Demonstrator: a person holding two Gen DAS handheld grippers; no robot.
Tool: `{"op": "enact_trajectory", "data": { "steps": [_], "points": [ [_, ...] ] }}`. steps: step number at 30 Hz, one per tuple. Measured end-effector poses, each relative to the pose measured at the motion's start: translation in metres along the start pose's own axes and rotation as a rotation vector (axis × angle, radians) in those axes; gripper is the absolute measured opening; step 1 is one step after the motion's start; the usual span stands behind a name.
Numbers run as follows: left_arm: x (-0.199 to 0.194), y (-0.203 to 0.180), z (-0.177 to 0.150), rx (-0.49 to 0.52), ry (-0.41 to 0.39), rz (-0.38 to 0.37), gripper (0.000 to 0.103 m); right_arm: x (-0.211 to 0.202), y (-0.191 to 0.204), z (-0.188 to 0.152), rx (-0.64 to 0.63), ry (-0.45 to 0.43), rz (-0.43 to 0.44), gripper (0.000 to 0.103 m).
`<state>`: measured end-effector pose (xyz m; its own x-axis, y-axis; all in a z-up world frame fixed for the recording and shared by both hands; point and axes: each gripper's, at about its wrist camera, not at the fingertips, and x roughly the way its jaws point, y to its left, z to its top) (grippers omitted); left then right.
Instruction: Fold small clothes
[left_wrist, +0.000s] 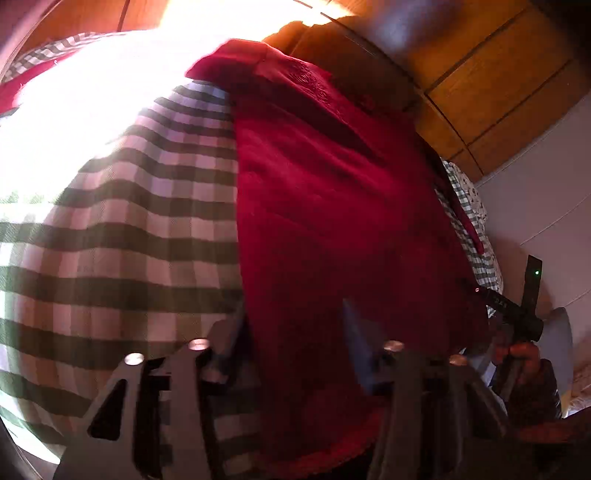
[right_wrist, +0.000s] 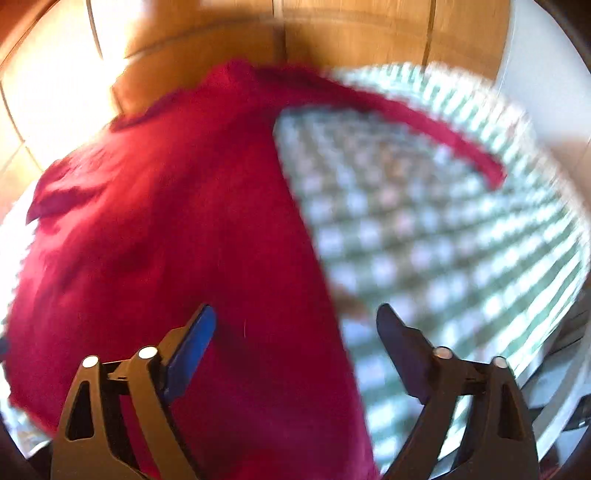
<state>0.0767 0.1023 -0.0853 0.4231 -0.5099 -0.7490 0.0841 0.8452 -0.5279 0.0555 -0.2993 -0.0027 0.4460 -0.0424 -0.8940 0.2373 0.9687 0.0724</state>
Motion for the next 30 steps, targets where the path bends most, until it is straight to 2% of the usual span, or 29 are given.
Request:
{"op": "enact_trajectory", "data": {
  "steps": [1, 2, 3, 4, 5, 9, 11, 13, 14, 15, 16, 18, 19, 20, 23, 25, 26, 30],
  "points": [
    [0.002, -0.001, -0.003, -0.005, 0.011, -0.008, 0.012, -0.005, 0.002, -0.007, -0.015, -0.011, 0.015, 0.058],
    [0.003, -0.005, -0.006, -0.001, 0.006, 0.000, 0.012, -0.008, 0.005, -0.011, -0.026, -0.011, 0.044, 0.038],
    [0.001, -0.009, -0.008, 0.014, -0.001, 0.008, 0.011, -0.011, 0.007, -0.014, -0.030, -0.011, 0.053, 0.030],
    [-0.002, -0.012, -0.008, 0.023, -0.009, 0.003, 0.010, -0.014, 0.009, -0.015, -0.042, -0.013, 0.047, 0.015],
    [-0.006, -0.015, -0.010, 0.027, -0.018, -0.006, 0.010, -0.018, 0.010, -0.016, -0.059, -0.015, 0.038, 0.009],
    [-0.023, -0.019, -0.020, 0.053, -0.022, -0.018, 0.010, -0.046, -0.006, -0.019, -0.089, -0.050, 0.019, 0.008],
    [-0.013, -0.016, -0.022, 0.042, 0.028, -0.018, 0.010, -0.043, -0.012, -0.022, -0.104, -0.027, -0.016, 0.008],
    [0.002, -0.019, -0.025, 0.057, 0.077, 0.022, 0.017, -0.031, -0.014, -0.030, -0.118, 0.019, -0.051, 0.008],
    [0.001, -0.018, -0.019, 0.051, 0.078, 0.000, 0.021, -0.030, -0.013, -0.031, -0.123, 0.018, -0.060, 0.008],
    [-0.004, -0.016, -0.012, 0.048, 0.062, -0.015, 0.034, -0.030, -0.010, -0.031, -0.121, 0.012, -0.071, 0.008],
    [-0.015, -0.013, -0.001, 0.053, 0.014, 0.013, 0.048, -0.030, -0.008, -0.028, -0.118, 0.009, -0.071, 0.013],
    [-0.038, -0.004, 0.028, 0.073, -0.108, 0.104, 0.054, -0.034, -0.005, -0.021, -0.119, -0.032, -0.116, 0.047],
    [-0.049, 0.005, 0.046, 0.071, -0.147, 0.136, 0.053, -0.038, -0.003, -0.017, -0.120, -0.065, -0.142, 0.072],
    [-0.059, 0.016, 0.066, 0.055, -0.189, 0.175, 0.053, -0.045, 0.000, -0.012, -0.123, -0.116, -0.155, 0.074],
    [-0.076, 0.054, 0.126, -0.002, -0.284, 0.357, 0.052, -0.050, 0.016, 0.005, -0.140, -0.165, -0.144, 0.074],
    [-0.077, 0.080, 0.163, -0.050, -0.298, 0.430, 0.042, -0.047, 0.034, 0.012, -0.169, -0.176, -0.113, 0.074],
    [-0.074, 0.089, 0.180, -0.056, -0.297, 0.453, 0.042, -0.044, 0.043, 0.015, -0.184, -0.180, -0.099, 0.074],
    [-0.037, 0.088, 0.221, 0.030, -0.250, 0.551, 0.037, -0.022, 0.092, 0.018, -0.246, -0.148, 0.000, 0.074]
  ]
}}
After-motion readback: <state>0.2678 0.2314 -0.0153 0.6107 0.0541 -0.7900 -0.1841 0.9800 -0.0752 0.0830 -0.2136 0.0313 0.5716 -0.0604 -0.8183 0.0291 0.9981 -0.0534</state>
